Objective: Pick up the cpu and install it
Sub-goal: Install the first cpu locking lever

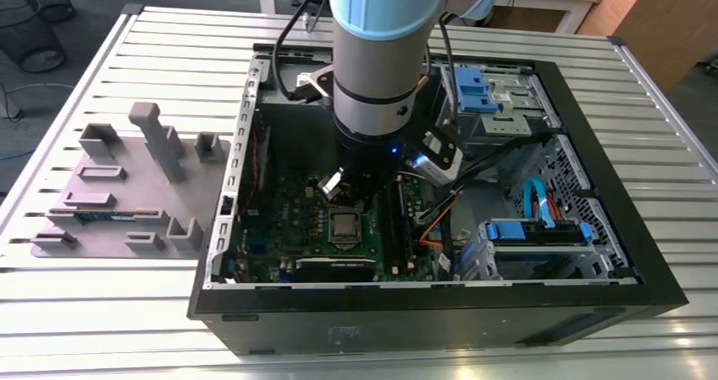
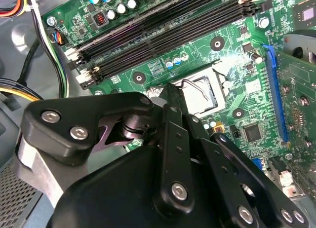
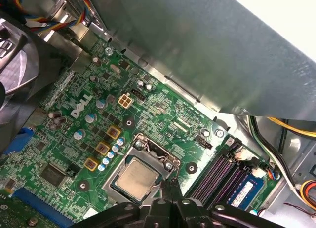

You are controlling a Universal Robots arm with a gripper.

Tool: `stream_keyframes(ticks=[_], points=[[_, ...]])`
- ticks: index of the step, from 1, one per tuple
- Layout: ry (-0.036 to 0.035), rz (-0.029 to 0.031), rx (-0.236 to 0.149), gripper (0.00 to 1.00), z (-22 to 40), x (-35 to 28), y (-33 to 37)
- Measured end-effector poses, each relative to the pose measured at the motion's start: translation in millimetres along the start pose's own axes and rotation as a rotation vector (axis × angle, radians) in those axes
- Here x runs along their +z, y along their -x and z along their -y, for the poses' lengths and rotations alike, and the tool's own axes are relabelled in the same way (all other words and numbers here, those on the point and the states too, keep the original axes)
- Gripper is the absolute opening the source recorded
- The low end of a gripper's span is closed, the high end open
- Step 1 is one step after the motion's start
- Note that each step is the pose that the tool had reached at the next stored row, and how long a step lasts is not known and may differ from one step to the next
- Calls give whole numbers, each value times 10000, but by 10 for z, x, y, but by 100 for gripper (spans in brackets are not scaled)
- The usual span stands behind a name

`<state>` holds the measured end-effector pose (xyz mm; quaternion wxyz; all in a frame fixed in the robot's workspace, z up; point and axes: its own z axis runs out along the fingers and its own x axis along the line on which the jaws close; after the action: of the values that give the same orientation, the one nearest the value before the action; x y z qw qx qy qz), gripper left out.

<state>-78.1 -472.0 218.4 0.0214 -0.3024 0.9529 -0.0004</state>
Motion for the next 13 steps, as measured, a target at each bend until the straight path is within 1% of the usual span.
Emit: stream_keyframes(ticks=[4,13], points=[[-16,-11,0,11,0,4,0],[-17,-12,-1,11,0,15,0]])
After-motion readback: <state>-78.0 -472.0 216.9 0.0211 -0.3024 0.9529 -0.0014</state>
